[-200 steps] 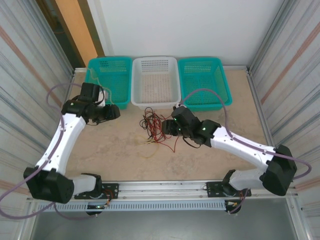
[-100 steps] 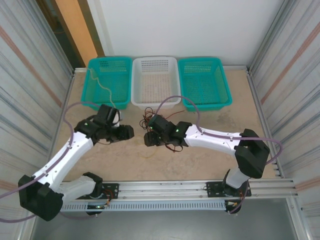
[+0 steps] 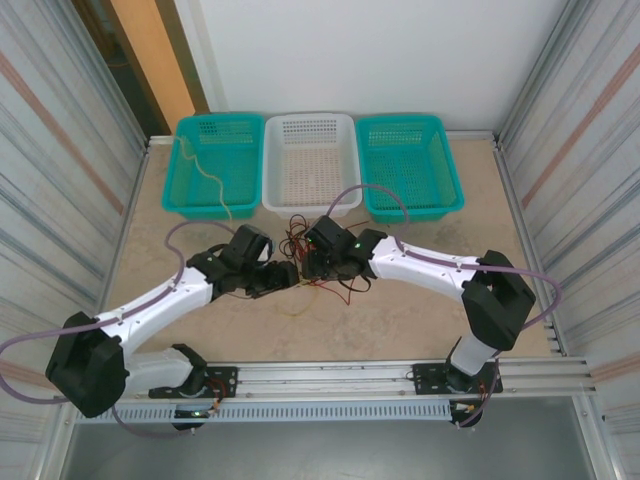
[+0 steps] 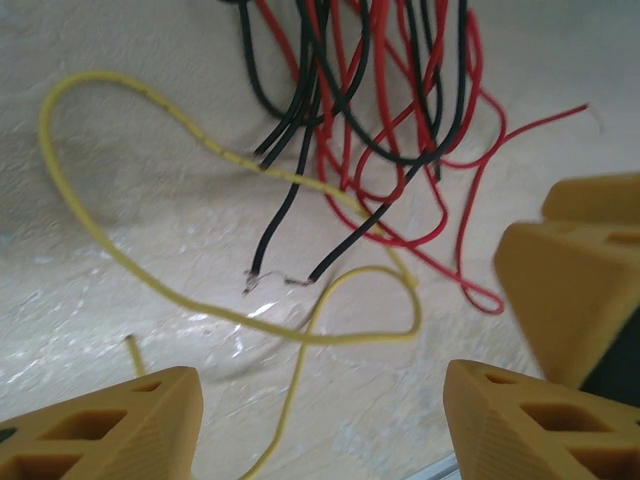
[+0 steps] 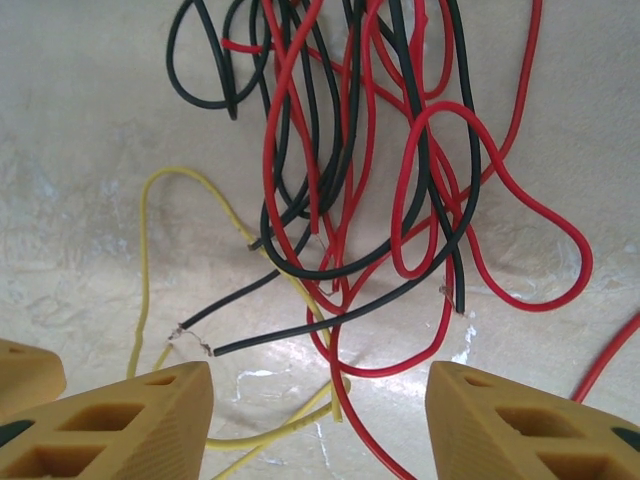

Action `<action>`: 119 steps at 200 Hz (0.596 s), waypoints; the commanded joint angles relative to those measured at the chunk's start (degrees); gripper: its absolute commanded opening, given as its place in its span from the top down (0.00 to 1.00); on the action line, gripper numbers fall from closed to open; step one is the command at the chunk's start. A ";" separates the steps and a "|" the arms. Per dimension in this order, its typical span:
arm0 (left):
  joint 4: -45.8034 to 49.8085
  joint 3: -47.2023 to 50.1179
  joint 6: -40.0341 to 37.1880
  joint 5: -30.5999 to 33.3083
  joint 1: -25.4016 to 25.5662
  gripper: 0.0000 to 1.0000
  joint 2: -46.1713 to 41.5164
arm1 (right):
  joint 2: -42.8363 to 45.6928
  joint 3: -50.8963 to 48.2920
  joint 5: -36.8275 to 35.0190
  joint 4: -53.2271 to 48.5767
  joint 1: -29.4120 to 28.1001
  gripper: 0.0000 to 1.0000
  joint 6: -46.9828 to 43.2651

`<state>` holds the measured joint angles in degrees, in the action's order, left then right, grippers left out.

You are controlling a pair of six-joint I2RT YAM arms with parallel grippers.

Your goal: Untangle the cables

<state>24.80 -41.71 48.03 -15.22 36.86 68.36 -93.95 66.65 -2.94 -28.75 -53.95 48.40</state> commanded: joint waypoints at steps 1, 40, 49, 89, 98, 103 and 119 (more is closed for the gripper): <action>-8.04 4.72 8.54 -1.81 -0.46 0.32 -0.92 | -1.04 1.38 0.77 -2.79 0.69 0.45 1.63; -3.55 2.07 10.29 -7.13 -6.74 0.32 -5.48 | 4.00 0.36 4.74 3.40 -3.50 0.42 -7.46; 1.59 -0.20 7.91 -5.10 -6.89 0.30 -8.89 | 4.38 -0.14 5.24 4.27 -4.55 0.39 -9.27; 13.26 -4.63 0.75 -2.07 -10.51 0.26 -17.64 | -1.16 4.30 4.08 -6.49 -5.19 0.46 -12.48; 13.74 -4.19 0.29 -2.84 -12.14 0.26 -18.79 | -1.79 3.98 3.78 -6.91 -5.62 0.45 -13.42; 13.71 -3.89 0.04 -3.48 -13.14 0.26 -19.46 | -2.28 3.77 3.61 -7.08 -5.59 0.45 -13.66; 13.73 -3.37 -1.25 -5.32 -15.99 0.26 -20.65 | -4.57 3.80 1.79 -7.43 -5.55 0.46 -14.91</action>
<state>33.36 -46.13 50.72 -18.63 24.05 48.71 -94.87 69.78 1.41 -31.62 -59.02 37.67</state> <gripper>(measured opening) 0.741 0.546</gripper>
